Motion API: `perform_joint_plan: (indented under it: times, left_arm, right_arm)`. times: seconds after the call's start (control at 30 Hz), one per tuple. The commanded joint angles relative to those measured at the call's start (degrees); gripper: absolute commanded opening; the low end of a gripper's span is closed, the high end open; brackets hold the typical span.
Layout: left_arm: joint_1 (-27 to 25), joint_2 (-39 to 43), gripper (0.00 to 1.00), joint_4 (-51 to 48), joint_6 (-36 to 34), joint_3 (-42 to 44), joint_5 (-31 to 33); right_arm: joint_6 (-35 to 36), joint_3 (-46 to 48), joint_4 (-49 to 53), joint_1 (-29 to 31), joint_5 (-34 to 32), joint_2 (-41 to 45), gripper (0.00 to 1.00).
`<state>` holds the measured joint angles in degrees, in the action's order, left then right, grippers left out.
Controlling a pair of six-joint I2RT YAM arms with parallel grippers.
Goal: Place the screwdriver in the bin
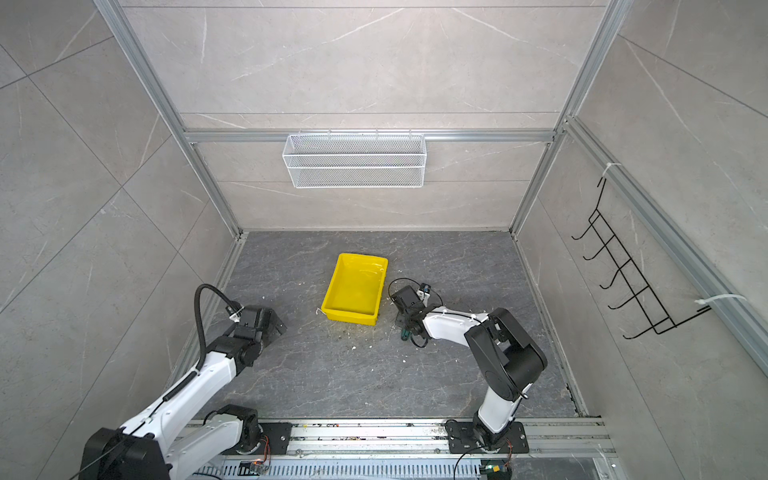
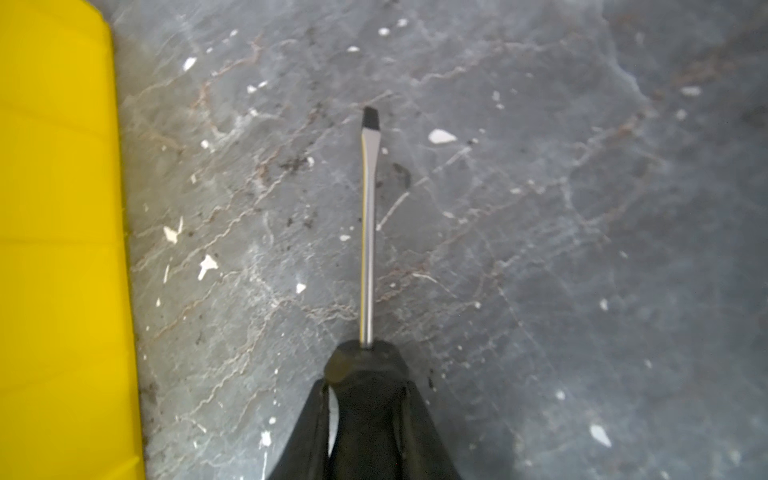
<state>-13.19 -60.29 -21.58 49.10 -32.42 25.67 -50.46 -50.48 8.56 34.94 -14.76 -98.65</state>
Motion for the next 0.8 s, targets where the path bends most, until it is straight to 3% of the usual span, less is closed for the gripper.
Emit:
perform_joint_plan:
  times: [0.0, 0.1, 0.2, 0.27, 0.4, 0.43, 0.5, 0.57, 0.67, 0.77]
  left_arm:
    - [-0.3, -4.9, 0.91, 10.8, 5.1, -2.1, -0.7]
    - [-3.9, -9.5, 0.86, 25.1, -2.3, -2.8, -2.3]
    - [-6.2, -15.9, 0.86, 26.8, -10.1, -8.1, -5.5]
    - [-7.2, -18.7, 0.86, 24.9, -13.2, -10.7, -7.5]
    - [-11.2, -19.8, 0.85, 35.6, -19.2, -3.4, 0.7]
    - [-11.4, -20.1, 0.85, 38.2, -17.2, -1.2, 4.1]
    - [-11.0, -18.7, 0.87, 36.1, -11.4, -0.3, 4.5]
    - [-11.5, -17.4, 0.86, 36.1, -13.7, -0.5, 4.1]
    - [-11.7, -17.6, 0.86, 35.6, -10.4, 0.4, 5.9]
    - [-11.7, -19.7, 0.86, 34.2, -7.2, -0.5, 5.2]
  right_arm:
    - [3.0, 1.0, 2.6, 0.1, -0.6, 0.8, 0.15]
    - [5.5, 2.5, 3.2, 0.2, -8.1, 4.3, 0.14]
    - [8.0, 2.8, 4.3, 0.1, -12.8, 6.2, 0.13]
    - [8.2, 3.1, 4.1, 0.1, -12.4, 6.6, 0.12]
    - [3.2, 4.0, 6.5, 0.3, -10.5, 6.9, 0.12]
    - [1.4, 4.2, 7.6, 0.4, -10.6, 7.0, 0.12]
    - [-2.7, 4.4, 10.3, 0.5, -11.3, 7.5, 0.12]
    - [-6.2, 5.0, 11.3, 0.7, -12.0, 8.5, 0.12]
    - [-12.0, 3.5, 15.3, 0.8, -12.5, 9.4, 0.11]
    - [-13.1, -0.4, 19.7, 1.7, -12.3, 10.5, 0.11]
